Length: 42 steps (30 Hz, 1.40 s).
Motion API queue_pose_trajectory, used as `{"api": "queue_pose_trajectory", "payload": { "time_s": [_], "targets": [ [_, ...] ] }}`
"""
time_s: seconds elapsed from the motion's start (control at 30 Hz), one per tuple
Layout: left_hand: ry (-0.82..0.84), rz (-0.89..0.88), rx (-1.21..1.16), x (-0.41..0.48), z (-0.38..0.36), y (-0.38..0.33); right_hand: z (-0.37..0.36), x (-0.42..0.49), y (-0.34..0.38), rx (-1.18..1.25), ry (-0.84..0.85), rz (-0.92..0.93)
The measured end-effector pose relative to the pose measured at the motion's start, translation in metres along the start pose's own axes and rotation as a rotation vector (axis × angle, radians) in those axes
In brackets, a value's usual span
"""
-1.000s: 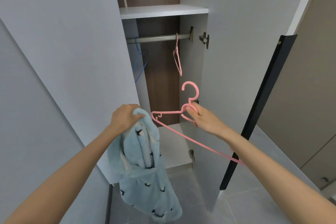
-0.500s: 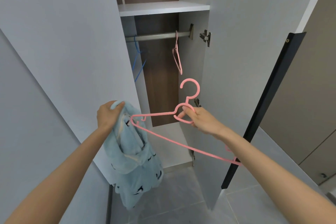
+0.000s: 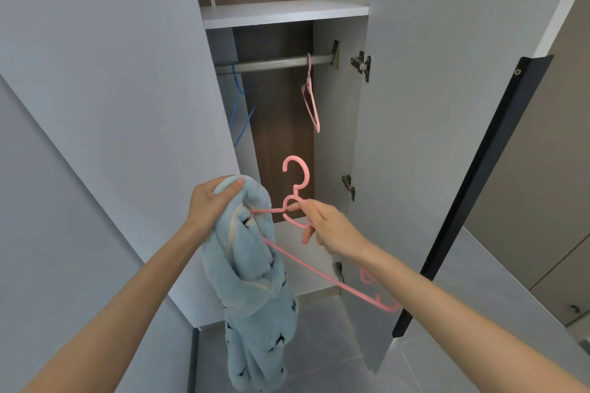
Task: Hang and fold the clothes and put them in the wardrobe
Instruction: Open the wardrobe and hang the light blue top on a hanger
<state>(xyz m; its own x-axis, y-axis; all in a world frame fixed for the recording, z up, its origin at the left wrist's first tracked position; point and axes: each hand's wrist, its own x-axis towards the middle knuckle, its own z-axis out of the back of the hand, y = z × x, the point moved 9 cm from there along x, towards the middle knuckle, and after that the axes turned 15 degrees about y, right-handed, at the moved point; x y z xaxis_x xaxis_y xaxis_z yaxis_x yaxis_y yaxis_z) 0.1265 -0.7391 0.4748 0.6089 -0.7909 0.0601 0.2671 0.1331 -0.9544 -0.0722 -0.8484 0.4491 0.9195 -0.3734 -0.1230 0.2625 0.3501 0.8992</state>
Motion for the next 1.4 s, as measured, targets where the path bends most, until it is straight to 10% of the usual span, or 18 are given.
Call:
{"api": "queue_pose_trajectory", "payload": {
  "time_s": [0.3,0.63,1.03,1.4],
  "targets": [
    [0.033,-0.021,-0.034,-0.012,-0.028,-0.031,-0.008,0.008,-0.029,0.489,-0.172,-0.110],
    [0.537,0.036,0.197,-0.025,-0.086,-0.014,0.044,-0.017,0.009,0.089,-0.380,0.262],
    [0.284,-0.672,0.813,-0.007,-0.066,-0.132,0.060,-0.046,0.063,0.075,-0.327,0.429],
    [0.171,-0.614,0.800,-0.010,-0.054,-0.141,0.089,-0.051,0.090,-0.090,-0.490,0.406]
  ]
}}
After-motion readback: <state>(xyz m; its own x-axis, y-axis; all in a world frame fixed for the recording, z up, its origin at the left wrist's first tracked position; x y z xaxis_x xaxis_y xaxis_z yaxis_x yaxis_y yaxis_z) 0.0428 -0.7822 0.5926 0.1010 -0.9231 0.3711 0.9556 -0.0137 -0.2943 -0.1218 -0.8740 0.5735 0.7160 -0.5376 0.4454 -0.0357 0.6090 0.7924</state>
